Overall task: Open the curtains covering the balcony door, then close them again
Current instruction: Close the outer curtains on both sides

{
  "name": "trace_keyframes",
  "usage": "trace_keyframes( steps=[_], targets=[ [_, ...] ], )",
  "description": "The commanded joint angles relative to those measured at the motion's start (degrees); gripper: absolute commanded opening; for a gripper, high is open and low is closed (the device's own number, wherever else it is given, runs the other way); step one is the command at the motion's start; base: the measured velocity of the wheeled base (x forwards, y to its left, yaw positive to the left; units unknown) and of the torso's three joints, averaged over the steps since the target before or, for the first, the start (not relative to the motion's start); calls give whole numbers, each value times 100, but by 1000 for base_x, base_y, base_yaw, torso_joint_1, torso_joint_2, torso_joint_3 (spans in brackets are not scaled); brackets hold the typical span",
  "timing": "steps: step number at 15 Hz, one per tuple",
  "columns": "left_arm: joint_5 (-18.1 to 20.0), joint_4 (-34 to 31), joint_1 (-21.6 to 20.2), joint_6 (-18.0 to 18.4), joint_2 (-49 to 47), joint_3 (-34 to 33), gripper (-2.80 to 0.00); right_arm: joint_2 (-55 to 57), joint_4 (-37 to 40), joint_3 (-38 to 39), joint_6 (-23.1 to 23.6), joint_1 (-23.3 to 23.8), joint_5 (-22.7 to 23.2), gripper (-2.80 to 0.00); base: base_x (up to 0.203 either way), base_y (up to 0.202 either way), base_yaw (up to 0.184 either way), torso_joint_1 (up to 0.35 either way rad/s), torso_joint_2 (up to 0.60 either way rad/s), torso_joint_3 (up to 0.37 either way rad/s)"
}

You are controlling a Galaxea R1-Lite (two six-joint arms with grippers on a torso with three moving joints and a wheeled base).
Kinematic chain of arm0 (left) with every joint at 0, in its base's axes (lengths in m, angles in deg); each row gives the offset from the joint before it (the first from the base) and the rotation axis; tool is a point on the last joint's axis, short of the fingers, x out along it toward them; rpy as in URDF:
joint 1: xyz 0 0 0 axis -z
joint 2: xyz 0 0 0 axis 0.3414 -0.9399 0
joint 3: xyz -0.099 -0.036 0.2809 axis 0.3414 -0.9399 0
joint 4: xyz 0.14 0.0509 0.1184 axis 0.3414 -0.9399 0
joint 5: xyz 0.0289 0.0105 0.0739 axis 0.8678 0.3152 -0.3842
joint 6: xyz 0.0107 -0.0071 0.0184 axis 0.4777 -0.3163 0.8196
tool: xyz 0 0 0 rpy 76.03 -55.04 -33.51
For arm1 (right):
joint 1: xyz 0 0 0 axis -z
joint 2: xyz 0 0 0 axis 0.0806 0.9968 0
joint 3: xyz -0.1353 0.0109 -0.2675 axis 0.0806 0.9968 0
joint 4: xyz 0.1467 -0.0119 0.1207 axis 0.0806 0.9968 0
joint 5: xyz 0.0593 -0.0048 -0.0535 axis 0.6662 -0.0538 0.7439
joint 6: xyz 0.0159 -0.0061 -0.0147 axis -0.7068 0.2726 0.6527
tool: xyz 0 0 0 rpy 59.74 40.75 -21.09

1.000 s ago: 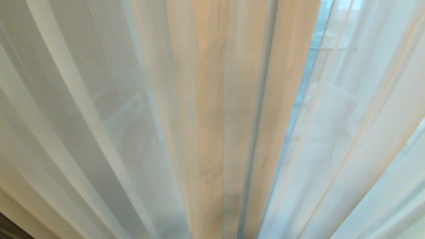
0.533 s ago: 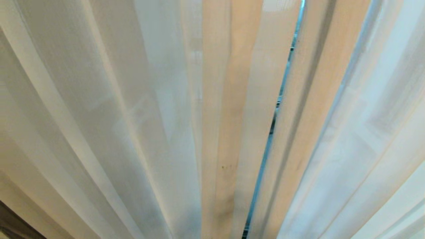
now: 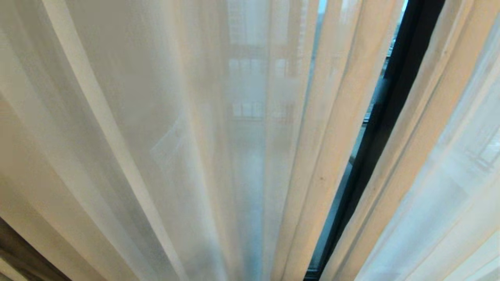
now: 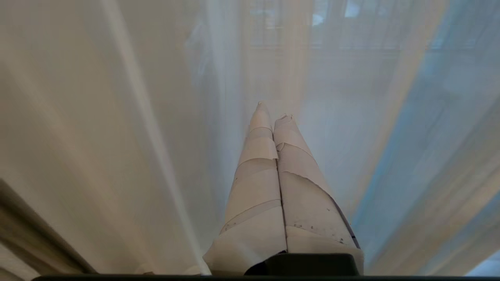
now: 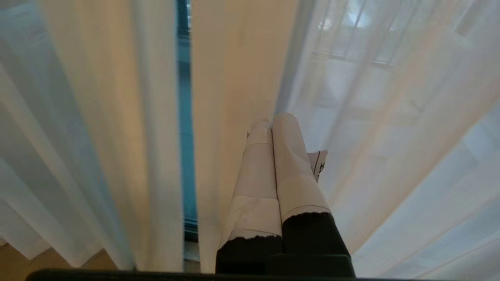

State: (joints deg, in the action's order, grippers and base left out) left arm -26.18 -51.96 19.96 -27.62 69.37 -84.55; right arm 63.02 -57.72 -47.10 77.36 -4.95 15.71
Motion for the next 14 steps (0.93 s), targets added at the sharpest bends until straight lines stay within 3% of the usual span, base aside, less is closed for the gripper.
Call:
trace_keyframes(
  steps=[1, 14],
  targets=[
    [0, 2, 0, 2, 7, 0, -280, 7, -3, 0, 7, -2, 4, -280, 0, 193, 2, -2, 7, 3],
    [0, 2, 0, -7, 7, 0, -280, 7, -3, 0, 7, -2, 4, -280, 0, 189, 0, 2, 2, 2]
  ],
)
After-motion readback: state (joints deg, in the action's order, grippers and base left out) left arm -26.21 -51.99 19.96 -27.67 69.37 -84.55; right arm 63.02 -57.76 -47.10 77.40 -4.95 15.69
